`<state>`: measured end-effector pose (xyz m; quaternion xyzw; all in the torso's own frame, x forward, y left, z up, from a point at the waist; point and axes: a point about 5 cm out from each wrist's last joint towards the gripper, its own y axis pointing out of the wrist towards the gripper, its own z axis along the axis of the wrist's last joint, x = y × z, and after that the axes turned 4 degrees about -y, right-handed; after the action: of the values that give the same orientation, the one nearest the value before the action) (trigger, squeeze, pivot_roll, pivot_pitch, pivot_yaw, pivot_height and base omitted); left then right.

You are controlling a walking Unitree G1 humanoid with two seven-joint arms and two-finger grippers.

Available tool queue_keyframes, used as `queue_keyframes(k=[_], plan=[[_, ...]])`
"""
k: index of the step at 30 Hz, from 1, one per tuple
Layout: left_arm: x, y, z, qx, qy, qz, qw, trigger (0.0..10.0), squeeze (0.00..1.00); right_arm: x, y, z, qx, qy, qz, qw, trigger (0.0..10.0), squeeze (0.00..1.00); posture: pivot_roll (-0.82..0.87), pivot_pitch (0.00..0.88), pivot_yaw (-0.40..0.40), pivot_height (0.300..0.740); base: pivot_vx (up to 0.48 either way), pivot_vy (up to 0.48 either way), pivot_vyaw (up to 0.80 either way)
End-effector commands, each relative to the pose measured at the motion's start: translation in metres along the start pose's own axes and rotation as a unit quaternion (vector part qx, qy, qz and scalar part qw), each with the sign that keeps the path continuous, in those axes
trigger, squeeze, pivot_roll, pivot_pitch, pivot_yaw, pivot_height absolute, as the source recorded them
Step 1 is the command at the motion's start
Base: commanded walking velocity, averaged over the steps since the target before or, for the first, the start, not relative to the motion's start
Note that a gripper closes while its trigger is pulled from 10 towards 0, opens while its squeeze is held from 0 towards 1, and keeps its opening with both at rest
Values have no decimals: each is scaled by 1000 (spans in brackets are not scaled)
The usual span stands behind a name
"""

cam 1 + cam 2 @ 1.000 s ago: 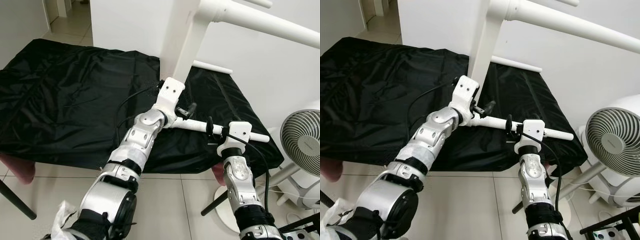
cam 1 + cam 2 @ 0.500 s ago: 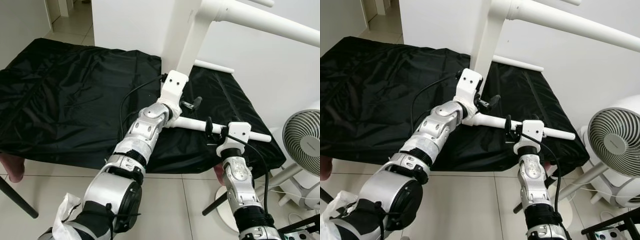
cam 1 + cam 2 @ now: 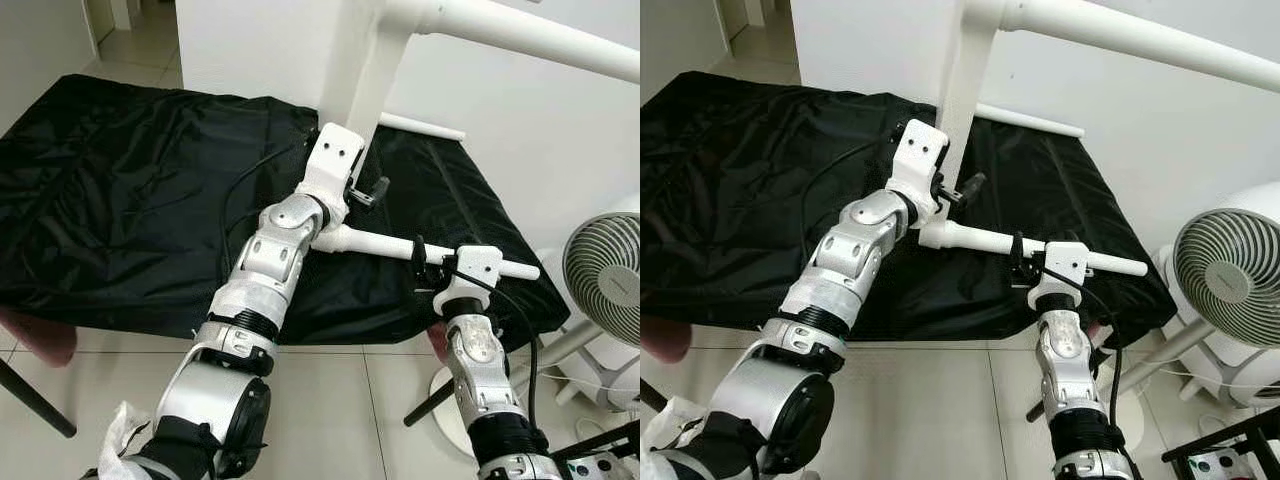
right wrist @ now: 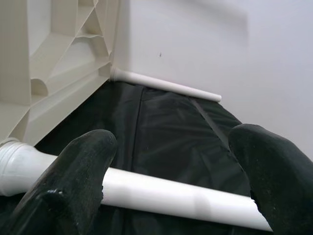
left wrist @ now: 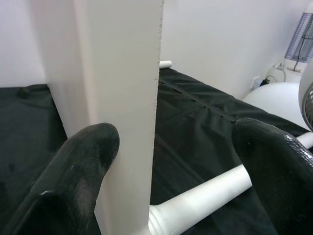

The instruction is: Building children table

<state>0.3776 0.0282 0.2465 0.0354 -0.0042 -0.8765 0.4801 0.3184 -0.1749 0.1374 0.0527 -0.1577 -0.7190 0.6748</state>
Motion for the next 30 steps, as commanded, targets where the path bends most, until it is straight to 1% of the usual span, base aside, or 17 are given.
queue_keyframes(k=[1,3,5,7,8,9,11,13,15,20,21,23,24,28,30], plan=[[-21,-6,16,28,3,141,990,10000,0,1,0,-3,-11,-1,1,1000,10000,0,6,12,-126,740,0,0,0],[-23,-11,14,18,11,145,989,10000,0,2,-1,-4,-13,-3,-1,1000,10000,0,9,13,-129,740,0,0,0],[-23,-13,14,16,14,144,989,10000,0,2,-1,-4,-13,-4,-1,1000,10000,0,9,13,-129,740,0,0,0],[-20,-15,17,20,23,124,992,10000,0,2,-1,-4,-14,-4,0,1000,10000,0,8,12,-129,740,0,0,0],[-20,-15,17,20,23,124,992,10000,0,2,-1,-4,-14,-4,0,1000,10000,0,8,12,-129,740,0,0,0],[-17,-17,17,18,24,107,994,10000,0,2,0,-4,-14,-4,0,1000,10000,0,8,11,-131,740,0,0,0],[-17,-17,17,18,24,107,994,10000,0,2,0,-4,-14,-4,0,1000,10000,0,8,11,-131,740,0,0,0],[-12,-20,13,8,35,79,996,10000,0,2,0,-4,-14,-4,0,1000,10000,0,9,10,-129,740,0,0,0],[-10,-20,10,0,35,75,997,10000,0,1,0,-4,-14,-3,1,1000,10000,0,11,9,-130,740,0,0,0],[-6,-18,15,3,27,79,996,10000,0,0,0,-4,-15,-2,2,1000,10000,0,14,5,-131,740,0,0,0],[-3,-14,21,12,24,80,996,10000,0,-1,1,-4,-15,-1,2,1000,10000,0,14,3,-129,740,0,0,0],[-1,-13,24,17,22,80,996,10000,0,-1,1,-4,-14,0,2,1000,10000,0,14,3,-129,740,0,0,0],[1,-8,28,23,19,83,996,10000,0,-2,1,-4,-14,1,2,1000,10000,0,14,2,-128,740,0,0,0],[4,-5,31,26,20,89,996,10000,0,-2,2,-4,-14,1,2,1000,10000,0,11,2,-126,740,0,0,0],[7,0,34,29,20,94,995,10000,0,-2,1,-3,-13,1,0,1000,10000,0,4,3,-121,740,0,0,0]])
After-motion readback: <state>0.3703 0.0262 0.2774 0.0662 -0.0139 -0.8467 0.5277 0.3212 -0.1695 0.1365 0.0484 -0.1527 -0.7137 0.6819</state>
